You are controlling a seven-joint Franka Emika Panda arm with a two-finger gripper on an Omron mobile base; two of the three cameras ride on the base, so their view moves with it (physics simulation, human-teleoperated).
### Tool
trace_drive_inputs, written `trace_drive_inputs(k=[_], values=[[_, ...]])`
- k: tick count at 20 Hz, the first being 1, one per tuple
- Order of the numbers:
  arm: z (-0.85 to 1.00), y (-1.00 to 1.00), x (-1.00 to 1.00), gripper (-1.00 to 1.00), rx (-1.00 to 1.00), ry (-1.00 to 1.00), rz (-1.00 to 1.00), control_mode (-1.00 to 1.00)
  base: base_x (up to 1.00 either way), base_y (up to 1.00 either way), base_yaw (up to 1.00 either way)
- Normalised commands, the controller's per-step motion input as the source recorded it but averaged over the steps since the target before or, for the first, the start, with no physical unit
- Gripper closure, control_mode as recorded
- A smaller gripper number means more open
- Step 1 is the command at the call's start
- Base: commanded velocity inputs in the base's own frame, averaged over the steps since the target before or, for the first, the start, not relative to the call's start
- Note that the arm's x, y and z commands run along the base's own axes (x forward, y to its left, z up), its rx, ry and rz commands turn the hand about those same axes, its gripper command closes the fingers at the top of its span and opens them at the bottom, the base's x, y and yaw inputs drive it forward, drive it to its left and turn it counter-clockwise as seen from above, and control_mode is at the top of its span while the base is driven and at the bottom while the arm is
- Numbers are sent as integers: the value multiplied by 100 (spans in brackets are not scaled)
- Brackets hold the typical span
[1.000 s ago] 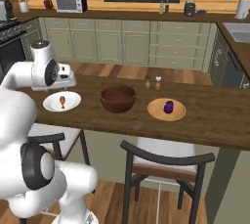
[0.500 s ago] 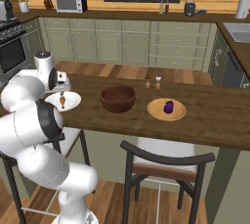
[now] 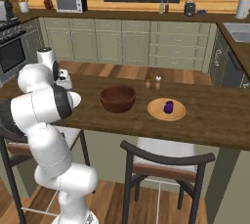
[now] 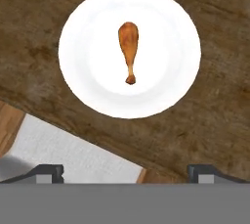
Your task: Pick the chicken drumstick and eggplant from their plates and place them in the bowl. Then put the bowl in the fridge.
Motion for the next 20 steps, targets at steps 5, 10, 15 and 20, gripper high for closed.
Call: trace_drive_inputs(k=[5, 10, 15, 20], values=[[-49, 13, 26, -100, -6, 4, 1, -100, 0, 0, 0], [-34, 12, 40, -100, -1, 0, 4, -100, 0, 0, 0], [-22, 5, 48, -100, -1, 0, 3, -100, 0, 0, 0], [-29, 20, 48, -100, 0, 0, 3, -100, 0, 0, 0]])
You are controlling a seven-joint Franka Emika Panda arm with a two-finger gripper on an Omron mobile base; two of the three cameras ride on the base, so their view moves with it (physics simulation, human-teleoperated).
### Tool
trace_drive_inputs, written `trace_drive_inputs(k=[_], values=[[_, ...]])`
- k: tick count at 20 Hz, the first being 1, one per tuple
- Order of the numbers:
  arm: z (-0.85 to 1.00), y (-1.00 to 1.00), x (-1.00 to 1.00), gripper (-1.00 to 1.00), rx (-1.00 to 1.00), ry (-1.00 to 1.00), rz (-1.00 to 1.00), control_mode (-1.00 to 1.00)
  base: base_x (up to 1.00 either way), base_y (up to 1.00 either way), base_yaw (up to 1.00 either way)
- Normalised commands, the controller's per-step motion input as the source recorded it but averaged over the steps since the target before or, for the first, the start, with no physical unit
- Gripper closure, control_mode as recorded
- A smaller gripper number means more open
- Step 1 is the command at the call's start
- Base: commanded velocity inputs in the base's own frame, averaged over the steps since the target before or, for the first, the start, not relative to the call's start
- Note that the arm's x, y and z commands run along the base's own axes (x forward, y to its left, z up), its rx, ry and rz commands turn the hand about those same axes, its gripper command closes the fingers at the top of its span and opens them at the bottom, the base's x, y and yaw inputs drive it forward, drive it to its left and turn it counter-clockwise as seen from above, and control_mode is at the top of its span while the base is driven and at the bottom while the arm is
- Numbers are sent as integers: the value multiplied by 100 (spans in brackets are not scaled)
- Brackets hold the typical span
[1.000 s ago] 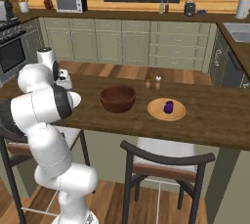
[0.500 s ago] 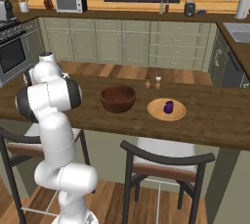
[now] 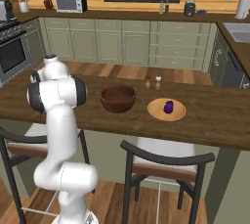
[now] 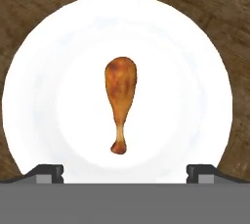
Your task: Pick the chicken drumstick and eggplant from their plates and place them in the bowl. Then put the bowl in the fridge.
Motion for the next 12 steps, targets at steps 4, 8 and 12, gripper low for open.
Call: trace_drive_inputs(k=[4, 8, 12], values=[[-39, 14, 11, -100, 0, 0, 4, -100, 0, 0, 0], [-48, 0, 0, -100, 0, 0, 4, -100, 0, 0, 0], [-25, 0, 7, -100, 0, -2, 3, -100, 0, 0, 0]])
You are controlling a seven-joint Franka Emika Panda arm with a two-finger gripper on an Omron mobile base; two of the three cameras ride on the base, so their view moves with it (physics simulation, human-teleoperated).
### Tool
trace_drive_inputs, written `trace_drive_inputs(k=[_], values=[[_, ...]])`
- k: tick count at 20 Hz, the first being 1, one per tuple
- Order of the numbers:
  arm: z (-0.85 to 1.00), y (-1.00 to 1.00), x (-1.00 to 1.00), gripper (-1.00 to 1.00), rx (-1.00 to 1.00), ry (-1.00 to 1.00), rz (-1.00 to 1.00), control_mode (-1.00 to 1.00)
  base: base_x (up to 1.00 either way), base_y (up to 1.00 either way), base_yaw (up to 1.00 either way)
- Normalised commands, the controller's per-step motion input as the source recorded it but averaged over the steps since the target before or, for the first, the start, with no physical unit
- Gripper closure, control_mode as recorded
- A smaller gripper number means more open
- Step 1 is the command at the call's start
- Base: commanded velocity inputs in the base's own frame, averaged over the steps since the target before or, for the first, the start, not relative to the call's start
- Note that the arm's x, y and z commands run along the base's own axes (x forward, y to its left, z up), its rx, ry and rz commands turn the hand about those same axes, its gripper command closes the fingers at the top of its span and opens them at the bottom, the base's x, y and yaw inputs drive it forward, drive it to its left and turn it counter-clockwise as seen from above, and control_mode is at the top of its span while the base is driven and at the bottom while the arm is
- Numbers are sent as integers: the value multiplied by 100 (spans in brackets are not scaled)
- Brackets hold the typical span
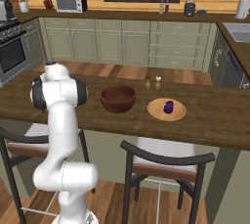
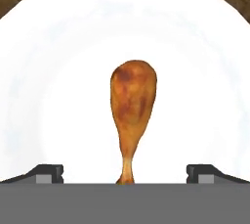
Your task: Pick the chicken drumstick and eggplant from their plates and place them in the bowl. Then put the bowl in the fridge.
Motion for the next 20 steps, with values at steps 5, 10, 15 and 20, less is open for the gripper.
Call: trace_drive_inputs(k=[5, 10, 15, 20], values=[[-8, 1, 23, -100, 0, -5, 3, -100, 0, 0, 0], [-3, 0, 22, -100, 0, -4, 4, -100, 0, 0, 0], [-7, 8, 8, -100, 0, -4, 3, -100, 0, 0, 0], [-11, 11, 8, -100, 1, -3, 3, -100, 0, 0, 0]])
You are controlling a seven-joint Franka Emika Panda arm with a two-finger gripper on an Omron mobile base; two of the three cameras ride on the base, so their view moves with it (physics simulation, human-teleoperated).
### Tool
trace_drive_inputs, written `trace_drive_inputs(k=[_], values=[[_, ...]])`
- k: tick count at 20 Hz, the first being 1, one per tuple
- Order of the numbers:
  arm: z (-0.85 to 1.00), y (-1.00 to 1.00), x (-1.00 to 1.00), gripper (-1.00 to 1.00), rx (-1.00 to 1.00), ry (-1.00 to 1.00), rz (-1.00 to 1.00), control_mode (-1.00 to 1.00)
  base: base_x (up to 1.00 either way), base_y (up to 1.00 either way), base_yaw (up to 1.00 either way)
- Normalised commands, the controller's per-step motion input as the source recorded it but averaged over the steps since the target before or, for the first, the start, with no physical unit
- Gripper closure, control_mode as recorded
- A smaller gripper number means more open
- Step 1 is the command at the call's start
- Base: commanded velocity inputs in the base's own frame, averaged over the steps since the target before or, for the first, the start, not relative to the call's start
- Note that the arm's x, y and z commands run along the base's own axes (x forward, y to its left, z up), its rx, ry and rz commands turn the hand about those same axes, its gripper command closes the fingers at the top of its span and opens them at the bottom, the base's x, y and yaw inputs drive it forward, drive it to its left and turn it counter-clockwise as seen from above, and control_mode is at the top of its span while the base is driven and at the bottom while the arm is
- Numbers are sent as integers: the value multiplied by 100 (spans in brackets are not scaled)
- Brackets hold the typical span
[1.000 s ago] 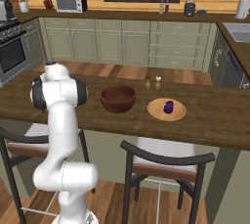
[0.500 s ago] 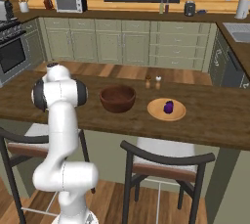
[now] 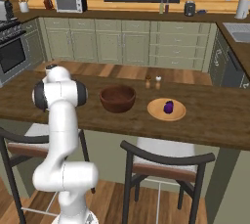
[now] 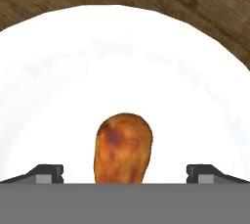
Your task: Pick the chicken drumstick and eggplant from their plates and place them in the bowl. Then put the bowl in the fridge.
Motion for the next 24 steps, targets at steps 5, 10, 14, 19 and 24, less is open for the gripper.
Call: trace_drive_inputs(k=[5, 10, 14, 19, 24], values=[[-12, 1, 9, -100, 2, -1, 3, -100, 0, 0, 0], [-20, 0, 1, 100, 1, 0, 1, -100, 0, 0, 0], [-16, -1, 0, 100, 1, 0, 1, -100, 0, 0, 0], [-4, -22, 0, 100, 0, 0, 7, -100, 0, 0, 0], [53, -45, -31, 100, 0, 0, 7, -100, 0, 0, 0]])
